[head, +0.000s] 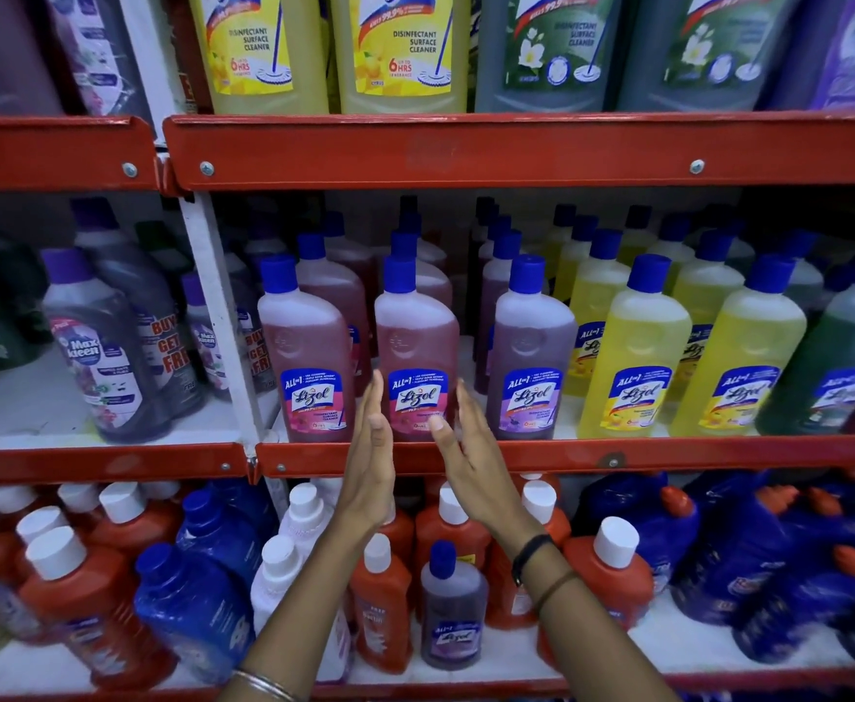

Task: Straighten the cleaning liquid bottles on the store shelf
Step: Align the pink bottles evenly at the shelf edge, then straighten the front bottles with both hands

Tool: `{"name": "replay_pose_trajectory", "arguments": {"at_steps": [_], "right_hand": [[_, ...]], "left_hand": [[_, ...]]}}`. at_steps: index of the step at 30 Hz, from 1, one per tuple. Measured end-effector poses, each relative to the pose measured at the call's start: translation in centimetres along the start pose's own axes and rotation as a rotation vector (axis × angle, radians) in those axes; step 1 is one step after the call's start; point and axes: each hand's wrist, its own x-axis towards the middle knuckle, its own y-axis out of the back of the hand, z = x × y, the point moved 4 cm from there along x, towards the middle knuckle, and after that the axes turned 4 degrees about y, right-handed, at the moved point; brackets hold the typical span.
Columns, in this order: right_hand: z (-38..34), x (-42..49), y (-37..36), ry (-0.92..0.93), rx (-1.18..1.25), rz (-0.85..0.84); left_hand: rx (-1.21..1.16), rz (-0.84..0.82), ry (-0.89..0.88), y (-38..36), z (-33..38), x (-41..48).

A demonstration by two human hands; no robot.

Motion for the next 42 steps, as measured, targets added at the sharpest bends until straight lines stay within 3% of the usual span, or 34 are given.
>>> {"name": "replay_pose_trajectory", "arguments": {"at_steps": [3,7,9,13,16,22,34,39,42], "right_hand": [[-0.8,-1.5,2.5,0.14,0.081,0.207],[-0.2,-3.2,7.1,0.301,0.171,0.519],[0.6,-2.6,8.3,0.235,0.218,0.5],[1.9,-1.3,9.0,0.048,0.201,0.342],[2.8,-1.1,9.3,-0.005,0.25,0.299],[4.4,-0.6,9.9,-0.048,0.391,0.288],[4.0,-0.7,11.2,-0.028,0.474,0.259],[3.6,-3.0,14.5,0.219,0.321,0.537],[4.6,-3.5,17.8,0.293,0.259,0.68]], "left_hand": [[-0.011,0.103,-0.024,-0.2,-0.4,-0.5],[0.051,0.261,-0.24,-2.5,1.8,-2.7],[0.045,0.175,-0.272,-4.8,2.4,-3.0],[0.011,-0.033,-0.098,-8.5,1.5,-1.8],[-0.029,-0.113,0.05,-9.6,0.5,-0.4],[-0.098,-0.186,0.101,-9.9,1.7,-0.1],[-0.054,-0.091,0.044,-9.9,0.8,0.1],[0.018,0.172,-0.155,-10.0,2.2,-1.5],[0.022,0.115,-0.255,-12.6,3.5,-2.5]]}}
